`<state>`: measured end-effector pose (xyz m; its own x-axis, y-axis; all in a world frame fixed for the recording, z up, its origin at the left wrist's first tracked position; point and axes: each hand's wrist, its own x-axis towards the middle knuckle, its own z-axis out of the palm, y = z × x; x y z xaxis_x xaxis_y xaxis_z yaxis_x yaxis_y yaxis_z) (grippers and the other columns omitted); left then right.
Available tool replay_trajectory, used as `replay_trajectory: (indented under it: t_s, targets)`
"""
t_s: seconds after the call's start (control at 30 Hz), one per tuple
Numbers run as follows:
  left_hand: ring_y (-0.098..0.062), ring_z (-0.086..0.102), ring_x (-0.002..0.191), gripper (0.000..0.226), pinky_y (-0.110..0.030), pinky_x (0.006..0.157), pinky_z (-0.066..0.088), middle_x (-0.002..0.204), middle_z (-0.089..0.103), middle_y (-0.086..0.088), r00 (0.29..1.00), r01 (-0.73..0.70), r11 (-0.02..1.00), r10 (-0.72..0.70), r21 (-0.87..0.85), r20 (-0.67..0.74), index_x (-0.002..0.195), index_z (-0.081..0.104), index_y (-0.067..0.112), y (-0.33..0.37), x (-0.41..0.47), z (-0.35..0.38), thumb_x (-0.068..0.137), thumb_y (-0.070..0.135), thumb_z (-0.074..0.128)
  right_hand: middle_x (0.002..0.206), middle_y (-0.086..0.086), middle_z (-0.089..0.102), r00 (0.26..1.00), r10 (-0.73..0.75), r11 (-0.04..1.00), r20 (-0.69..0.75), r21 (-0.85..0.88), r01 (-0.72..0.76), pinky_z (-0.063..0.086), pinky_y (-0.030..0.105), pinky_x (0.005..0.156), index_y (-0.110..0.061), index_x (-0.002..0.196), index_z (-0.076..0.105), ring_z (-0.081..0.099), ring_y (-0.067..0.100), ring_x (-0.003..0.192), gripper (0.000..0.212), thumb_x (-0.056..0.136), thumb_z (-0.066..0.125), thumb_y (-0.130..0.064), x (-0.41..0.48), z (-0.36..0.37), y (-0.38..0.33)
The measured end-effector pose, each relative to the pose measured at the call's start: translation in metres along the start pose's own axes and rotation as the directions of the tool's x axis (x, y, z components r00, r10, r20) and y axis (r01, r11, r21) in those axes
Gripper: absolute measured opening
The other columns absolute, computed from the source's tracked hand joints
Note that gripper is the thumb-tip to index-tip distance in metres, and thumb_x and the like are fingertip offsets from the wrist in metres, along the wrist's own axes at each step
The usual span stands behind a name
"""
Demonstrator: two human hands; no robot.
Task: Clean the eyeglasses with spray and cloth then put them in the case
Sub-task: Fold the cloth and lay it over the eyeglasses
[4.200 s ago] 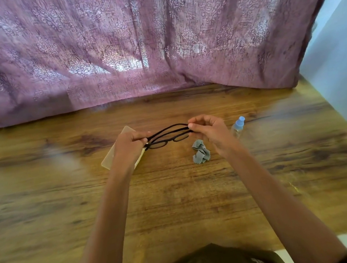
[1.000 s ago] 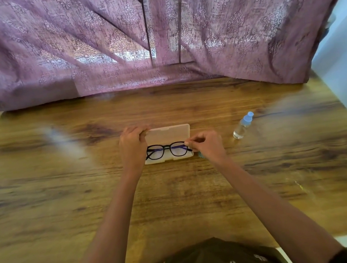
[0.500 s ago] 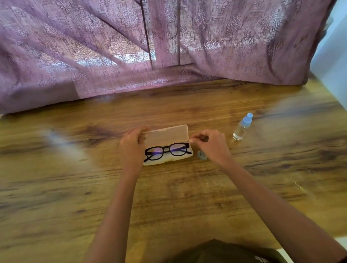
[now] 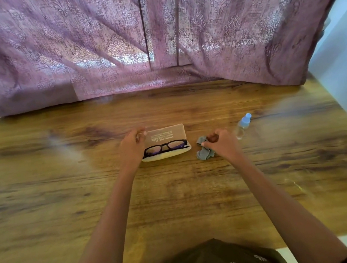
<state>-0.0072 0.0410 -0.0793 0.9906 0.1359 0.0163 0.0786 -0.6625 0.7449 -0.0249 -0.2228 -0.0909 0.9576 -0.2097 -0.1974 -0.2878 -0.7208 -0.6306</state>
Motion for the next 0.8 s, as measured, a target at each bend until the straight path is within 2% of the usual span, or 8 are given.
replay_trajectory:
  t_s: [0.1,0.2,0.27,0.33,0.4,0.57,0.67,0.8]
  targets:
    - [-0.022,0.060,0.111,0.032,-0.041,0.096,0.049,0.120,0.066,-0.007,0.998,0.009,0.999,-0.012,-0.041,-0.068,0.126,0.060,0.012,0.006,-0.001,-0.001,0.102,0.028,0.045,0.091,-0.001,0.069,1.000,0.002,0.998,-0.017,0.067,-0.001,0.040,0.014,0.059,-0.012,0.093,0.068,0.059,0.008,0.077,0.015,0.084,0.075,-0.021,0.000,0.002,-0.001]
    - [-0.019,0.058,0.113,0.037,-0.040,0.097,0.048,0.121,0.065,-0.004,0.991,-0.006,0.999,0.001,-0.040,-0.131,0.129,0.058,0.015,0.019,-0.002,-0.003,0.101,0.035,0.044,0.091,-0.004,0.069,0.998,0.032,0.955,0.053,0.292,-0.047,0.051,0.023,0.074,-0.013,0.094,0.069,0.063,0.010,0.085,0.015,0.084,0.074,-0.023,0.000,-0.003,-0.007]
    - [-0.015,0.058,0.110,0.038,-0.031,0.091,0.050,0.121,0.064,0.000,0.993,-0.031,0.999,0.026,-0.042,-0.112,0.127,0.059,0.018,0.030,-0.004,0.000,0.099,0.040,0.046,0.091,-0.004,0.070,0.993,0.039,0.895,0.109,0.437,-0.084,0.052,0.024,0.076,-0.013,0.095,0.067,0.064,0.009,0.086,0.015,0.086,0.072,-0.024,-0.001,-0.008,-0.015]
    - [-0.006,0.057,0.104,0.036,-0.015,0.081,0.045,0.118,0.063,0.007,0.997,-0.078,0.991,0.077,-0.104,-0.019,0.125,0.060,0.020,0.041,-0.005,0.004,0.097,0.042,0.051,0.088,-0.005,0.070,0.990,0.032,0.833,0.137,0.544,-0.102,0.051,0.017,0.068,-0.016,0.092,0.065,0.065,0.006,0.082,0.009,0.087,0.071,-0.021,-0.003,-0.014,-0.024]
    - [-0.002,0.058,0.101,0.036,-0.010,0.079,0.043,0.114,0.064,0.010,0.984,-0.101,0.973,0.128,-0.208,0.121,0.124,0.060,0.020,0.054,-0.006,0.009,0.094,0.040,0.057,0.089,-0.005,0.071,0.988,0.008,0.793,0.154,0.600,-0.100,0.053,0.020,0.069,-0.018,0.091,0.064,0.066,0.008,0.083,0.008,0.088,0.071,-0.020,-0.006,-0.019,-0.032]
    - [-0.003,0.064,0.103,0.031,-0.022,0.089,0.049,0.106,0.070,0.017,0.853,0.101,0.904,0.136,-0.416,0.505,0.104,0.067,0.036,0.076,-0.011,0.018,0.079,0.055,0.068,0.090,0.000,0.075,0.987,-0.101,0.713,0.125,0.701,-0.016,0.057,0.026,0.068,-0.015,0.100,0.064,0.070,0.009,0.080,0.018,0.086,0.074,-0.021,-0.013,-0.032,-0.049]
    - [-0.006,0.066,0.101,0.029,-0.018,0.084,0.051,0.106,0.073,0.010,0.819,0.157,0.889,0.126,-0.429,0.559,0.106,0.070,0.029,0.078,-0.014,0.022,0.085,0.048,0.067,0.095,0.008,0.076,0.986,-0.139,0.691,0.089,0.722,0.032,0.057,0.025,0.066,-0.015,0.101,0.062,0.072,0.015,0.082,0.025,0.083,0.077,-0.023,-0.018,-0.037,-0.057]
    - [-0.018,0.070,0.096,0.015,-0.026,0.086,0.057,0.097,0.076,-0.004,0.854,0.358,0.705,0.019,-0.613,0.520,0.097,0.073,0.017,0.081,-0.016,0.025,0.095,0.024,0.061,0.095,0.008,0.075,0.993,-0.111,0.666,0.038,0.745,0.046,0.059,0.031,0.072,-0.017,0.104,0.062,0.072,0.019,0.089,0.027,0.083,0.077,-0.024,-0.022,-0.041,-0.061]
